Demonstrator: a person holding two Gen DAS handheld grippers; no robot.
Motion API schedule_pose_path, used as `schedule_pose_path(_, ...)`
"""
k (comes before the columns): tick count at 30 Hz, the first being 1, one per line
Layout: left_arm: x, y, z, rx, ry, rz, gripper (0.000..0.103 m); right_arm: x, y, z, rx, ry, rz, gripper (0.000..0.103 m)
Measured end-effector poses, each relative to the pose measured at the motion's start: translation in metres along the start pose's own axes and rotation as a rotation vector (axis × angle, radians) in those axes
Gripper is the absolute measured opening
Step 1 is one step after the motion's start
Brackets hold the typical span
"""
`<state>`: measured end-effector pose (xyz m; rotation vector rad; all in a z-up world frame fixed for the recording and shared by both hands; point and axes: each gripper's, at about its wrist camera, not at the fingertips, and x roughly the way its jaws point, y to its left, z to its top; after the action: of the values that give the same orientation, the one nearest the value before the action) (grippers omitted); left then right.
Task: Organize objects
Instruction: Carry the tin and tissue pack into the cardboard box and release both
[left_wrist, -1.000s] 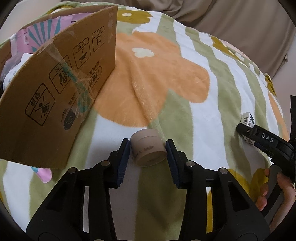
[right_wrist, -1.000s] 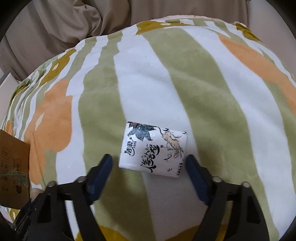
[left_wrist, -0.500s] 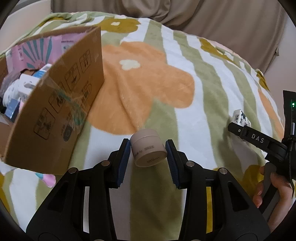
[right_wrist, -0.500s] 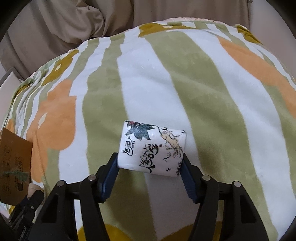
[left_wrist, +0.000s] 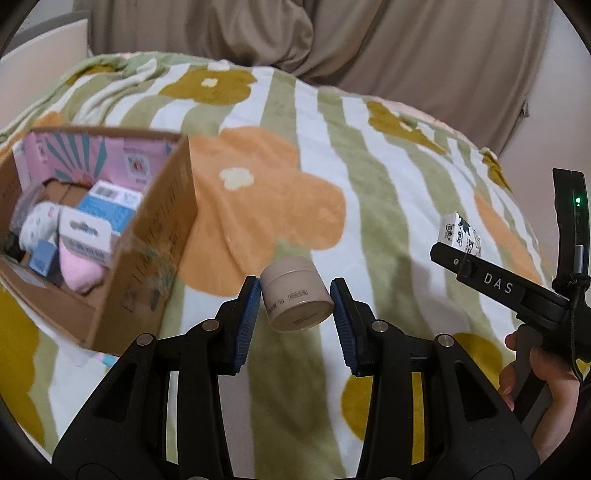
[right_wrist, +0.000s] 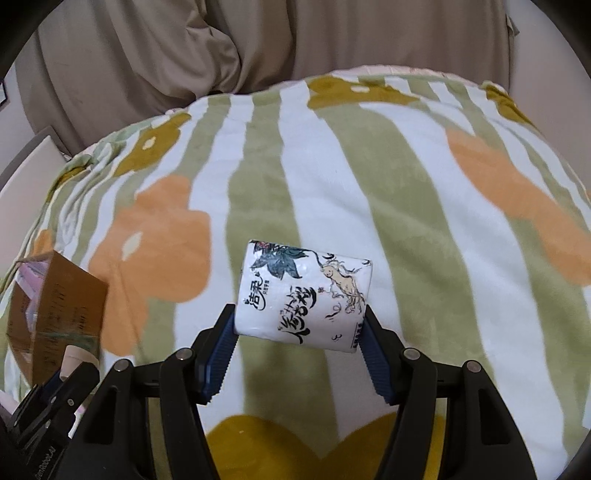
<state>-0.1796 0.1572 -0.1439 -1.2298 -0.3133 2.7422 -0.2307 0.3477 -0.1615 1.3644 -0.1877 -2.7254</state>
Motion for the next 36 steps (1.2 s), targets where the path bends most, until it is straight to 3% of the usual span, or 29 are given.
schedule_pose_path(8, -0.045, 0.008, 0.027, 0.026, -0.039, -0.047, 0.036, -0.041, 0.029, 0.008, -0.051, -0.026, -0.001, 0.059)
schedule_pose_path(20, -0.120, 0.059, 0.070, 0.065, -0.146, 0.002, 0.036, -0.095, 0.108, 0.017, -0.173, -0.095, 0.038, 0.059)
schedule_pose_path(27, -0.148, 0.110, 0.092, 0.045, -0.183, 0.043, 0.036, -0.108, 0.172, 0.020, -0.247, -0.102, 0.104, 0.059)
schedule_pose_path(36, -0.150, 0.196, 0.104, -0.023, -0.165, 0.117, 0.036, -0.098, 0.257, 0.015, -0.350, -0.083, 0.172, 0.059)
